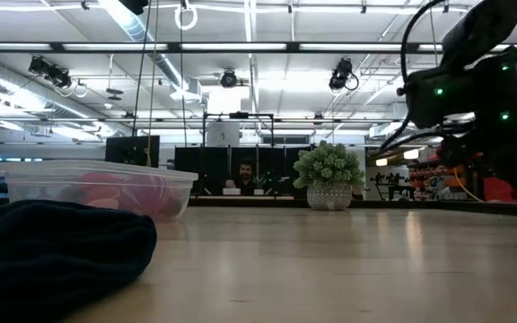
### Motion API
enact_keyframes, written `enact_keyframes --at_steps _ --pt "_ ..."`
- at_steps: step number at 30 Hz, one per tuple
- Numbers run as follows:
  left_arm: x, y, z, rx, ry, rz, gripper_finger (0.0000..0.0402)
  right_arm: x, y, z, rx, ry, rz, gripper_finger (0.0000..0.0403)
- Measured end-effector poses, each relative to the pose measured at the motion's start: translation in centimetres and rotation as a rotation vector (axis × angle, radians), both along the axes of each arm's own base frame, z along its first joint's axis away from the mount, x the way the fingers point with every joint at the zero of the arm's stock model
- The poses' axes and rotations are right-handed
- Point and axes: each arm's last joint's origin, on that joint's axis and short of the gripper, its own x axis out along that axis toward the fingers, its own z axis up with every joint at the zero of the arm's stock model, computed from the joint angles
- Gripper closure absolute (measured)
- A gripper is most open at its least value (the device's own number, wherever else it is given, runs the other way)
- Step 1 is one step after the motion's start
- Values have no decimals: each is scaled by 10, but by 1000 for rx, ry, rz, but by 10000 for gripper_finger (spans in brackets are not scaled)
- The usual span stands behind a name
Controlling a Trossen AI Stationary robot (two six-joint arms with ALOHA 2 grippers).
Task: Pick and placing Produce into tupperware
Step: Put the red cherry into the transparent bin
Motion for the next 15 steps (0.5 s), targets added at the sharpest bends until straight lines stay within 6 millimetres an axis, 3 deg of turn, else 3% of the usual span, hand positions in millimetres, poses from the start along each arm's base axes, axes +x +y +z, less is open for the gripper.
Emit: enact_keyframes --at_steps 5,15 --pt "0 0 0 -2 -5 0 230 -5 -11 0 91 26 -85 222" --pt "0 0 0 0 -2 -3 230 -6 -26 -2 100 -14 -157 222"
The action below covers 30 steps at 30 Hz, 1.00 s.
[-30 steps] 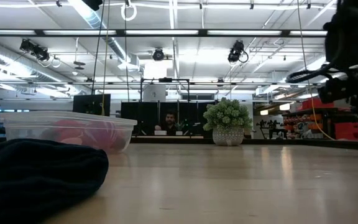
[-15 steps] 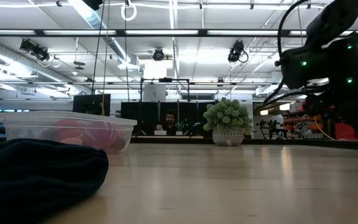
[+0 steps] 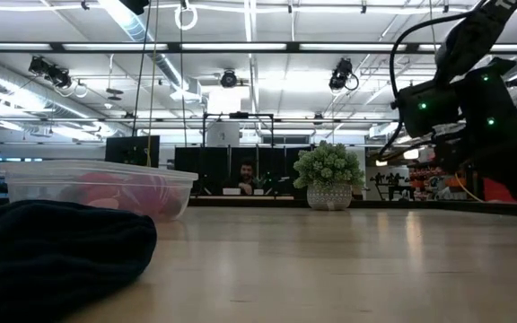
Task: Pick and placing Produce into tupperware
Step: Put the red cherry into the transparent bin
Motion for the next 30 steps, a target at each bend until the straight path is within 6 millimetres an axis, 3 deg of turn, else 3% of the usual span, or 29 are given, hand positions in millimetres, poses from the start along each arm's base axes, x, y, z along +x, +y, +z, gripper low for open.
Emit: enact_keyframes --at_steps 6,12,21,30 --pt "0 0 0 0 0 0 230 -7 -1 -13 47 -69 -51 222" --pt "0 0 -8 15 30 0 230 -2 -5 -6 26 -79 -92 225" --pt "-1 0 -30 37 79 13 230 -8 -2 -12 27 -54 -158 239" --pt "-1 0 -33 29 75 30 230 -4 -3 -10 28 -64 -164 304"
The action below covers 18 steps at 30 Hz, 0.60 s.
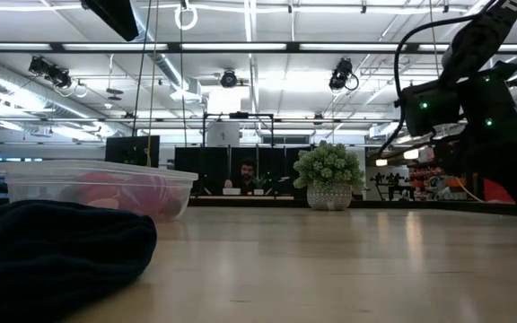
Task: Pick and placing Produce into tupperware
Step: Put the red cherry into the transparent bin
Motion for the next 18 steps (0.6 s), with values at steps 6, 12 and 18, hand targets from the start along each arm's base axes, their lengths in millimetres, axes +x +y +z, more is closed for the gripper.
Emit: enact_keyframes --at_steps 6,12,18 --pt "0 0 0 0 -1 0 230 1 0 0 0 -10 2 377" --pt "0 0 0 0 -1 0 230 3 0 0 -7 -25 10 396" --pt "0 0 0 -1 -1 1 230 22 8 10 -79 -93 108 400"
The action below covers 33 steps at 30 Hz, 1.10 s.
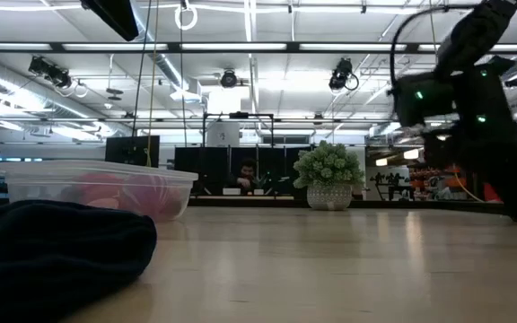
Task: Pick and placing Produce into tupperware
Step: Put the red cherry into the transparent bin
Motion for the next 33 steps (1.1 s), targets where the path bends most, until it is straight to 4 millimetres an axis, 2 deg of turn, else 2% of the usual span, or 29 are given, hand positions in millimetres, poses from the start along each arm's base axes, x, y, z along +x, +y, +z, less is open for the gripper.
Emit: enact_keyframes --at_steps 3,6,9,13,17,22,26,29,33 --pt "0 0 0 -1 -2 0 230 33 4 14 -80 -249 56 401" --pt "0 0 0 -2 -4 0 230 57 14 24 -52 -476 120 401" --pt "0 0 0 -3 -7 0 230 91 23 50 -84 -860 202 402" --pt "-1 1 3 -18 -26 18 230 112 40 75 -163 -1188 336 402" --pt "-1 0 19 -42 -74 16 230 123 55 102 -388 -1463 379 403" --pt "-1 0 48 -69 -149 -17 230 135 70 102 -566 -1591 327 403" --pt "-2 1 70 -70 -190 -63 230 151 77 77 -659 -1583 349 403" --pt "-3 3 81 -69 -211 -86 230 171 80 60 -754 -1540 334 403" --pt "-4 3 86 -70 -222 -94 230 214 82 43 -814 -1499 380 403"
